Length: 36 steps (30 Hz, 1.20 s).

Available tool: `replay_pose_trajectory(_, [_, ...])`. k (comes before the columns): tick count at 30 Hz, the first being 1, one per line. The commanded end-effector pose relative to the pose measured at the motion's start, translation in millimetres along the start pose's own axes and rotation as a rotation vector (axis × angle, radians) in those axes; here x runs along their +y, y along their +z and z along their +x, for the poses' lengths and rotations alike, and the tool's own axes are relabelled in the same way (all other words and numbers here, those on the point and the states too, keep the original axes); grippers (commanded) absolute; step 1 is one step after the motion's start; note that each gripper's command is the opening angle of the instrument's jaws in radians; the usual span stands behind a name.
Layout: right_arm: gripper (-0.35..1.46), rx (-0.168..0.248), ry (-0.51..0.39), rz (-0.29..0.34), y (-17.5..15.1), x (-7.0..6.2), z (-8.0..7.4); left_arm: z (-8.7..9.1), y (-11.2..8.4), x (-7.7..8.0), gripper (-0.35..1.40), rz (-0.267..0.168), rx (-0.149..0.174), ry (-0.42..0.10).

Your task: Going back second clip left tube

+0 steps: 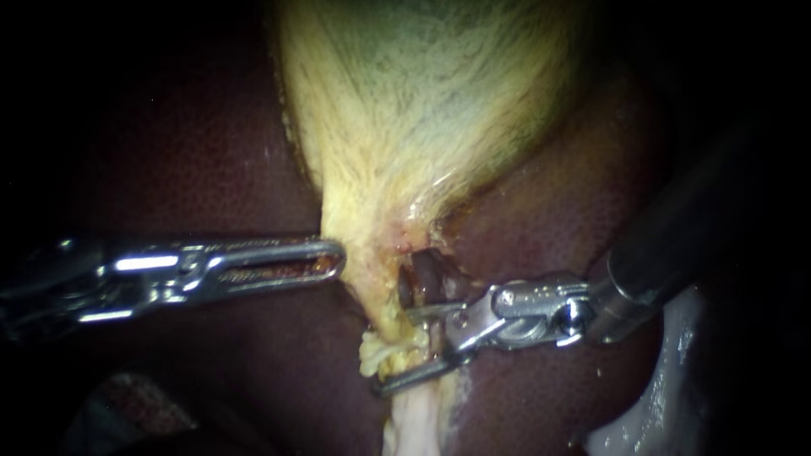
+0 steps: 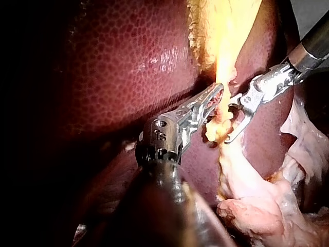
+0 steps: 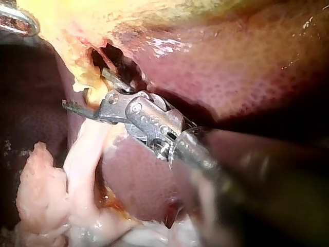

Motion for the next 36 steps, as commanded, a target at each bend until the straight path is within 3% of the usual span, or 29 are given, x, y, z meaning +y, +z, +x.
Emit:
replay_pose_trajectory(1, [0.59,0.004,-0.012,-0.001,0.2,0.1,0.1,0.0,0.0,0.0,-0.35,-0.001,0.000,0.000])
replay_pose_trajectory(8, [0.59,0.006,-0.030,-0.002,0.5,0.1,0.1,0.0,0.0,0.0,-0.35,-0.001,0.000,0.000])
replay_pose_trajectory(20, [0.59,0.014,-0.024,0.005,-6.4,-2.1,0.1,0.1,-0.1,0.0,-0.35,0.000,0.000,0.000])
replay_pose_trajectory(36, [0.60,0.026,-0.047,-0.040,-16.0,-3.7,3.3,0.1,-0.1,0.2,-0.35,0.001,0.000,0.001])
